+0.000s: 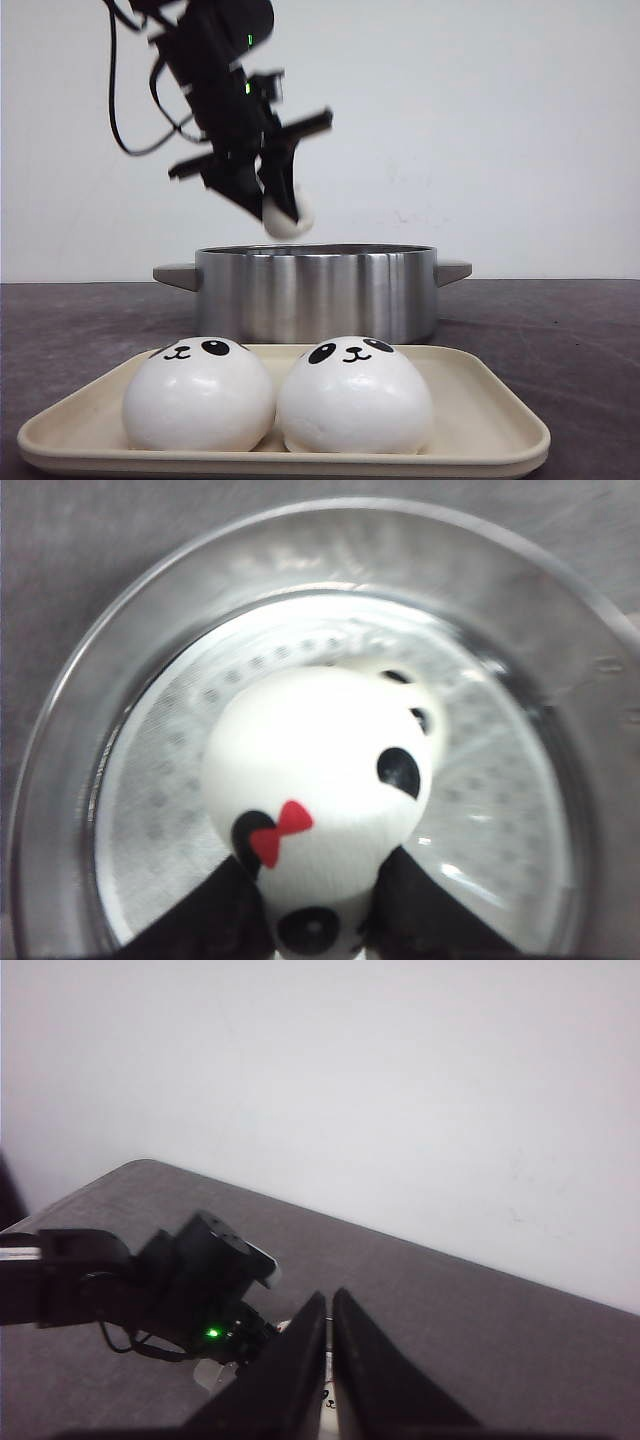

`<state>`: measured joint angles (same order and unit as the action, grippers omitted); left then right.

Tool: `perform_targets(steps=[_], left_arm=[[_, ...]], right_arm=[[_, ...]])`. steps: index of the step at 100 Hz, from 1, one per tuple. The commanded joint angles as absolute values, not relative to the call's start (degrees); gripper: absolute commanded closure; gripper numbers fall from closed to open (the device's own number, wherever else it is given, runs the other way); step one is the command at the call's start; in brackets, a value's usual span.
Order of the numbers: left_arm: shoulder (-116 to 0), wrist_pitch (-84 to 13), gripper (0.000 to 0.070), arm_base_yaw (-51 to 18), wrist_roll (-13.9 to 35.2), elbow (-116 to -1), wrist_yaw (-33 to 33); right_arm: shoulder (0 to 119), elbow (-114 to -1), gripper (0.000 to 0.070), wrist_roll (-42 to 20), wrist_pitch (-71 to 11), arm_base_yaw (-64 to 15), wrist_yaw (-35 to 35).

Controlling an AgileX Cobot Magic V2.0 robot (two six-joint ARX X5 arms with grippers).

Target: Steam buns

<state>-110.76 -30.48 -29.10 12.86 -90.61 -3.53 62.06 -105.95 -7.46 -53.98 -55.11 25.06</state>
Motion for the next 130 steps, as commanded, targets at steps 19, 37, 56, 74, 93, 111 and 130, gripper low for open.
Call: perform_targets(steps=[19, 37, 56, 74, 93, 111, 130], left_arm=[[-114.85, -28.49, 0.0622, -28.08, 13.37, -92.38, -2.61], [-115.77, -28.69, 0.0215, -27.86, 13.54, -92.38, -2.63], [-115.77, -28.73, 0.0137, -27.86, 13.54, -92.4, -2.79], [-115.74, -29.3, 0.0138, -27.86, 13.56, -93.1, -2.98], [-115.22, -37.58, 0.014, -27.88, 13.56, -100.73, -3.01], [-107.28, -36.8, 0.0142, -28.29, 14.2, -103.59, -2.98], [-95.22, -37.43, 0.0143, -28.47, 13.26, -103.59, -2.96]], right_arm=[[62.39, -106.91, 0.0698, -7.14, -54.52, -55.77, 24.88], [62.37, -106.91, 0.0698, -7.42, -55.2, -55.77, 24.88], [62.37, -106.91, 0.0698, -8.12, -55.42, -55.77, 24.88], [62.39, -106.91, 0.0698, -8.64, -56.36, -55.77, 24.91], [63.4, -106.8, 0.0698, -10.59, -62.19, -55.7, 24.95], [67.48, -106.34, 0.0698, -17.67, -74.72, -53.1, 25.43], [70.89, -100.77, 0.0698, -20.8, -74.65, -52.01, 22.0]])
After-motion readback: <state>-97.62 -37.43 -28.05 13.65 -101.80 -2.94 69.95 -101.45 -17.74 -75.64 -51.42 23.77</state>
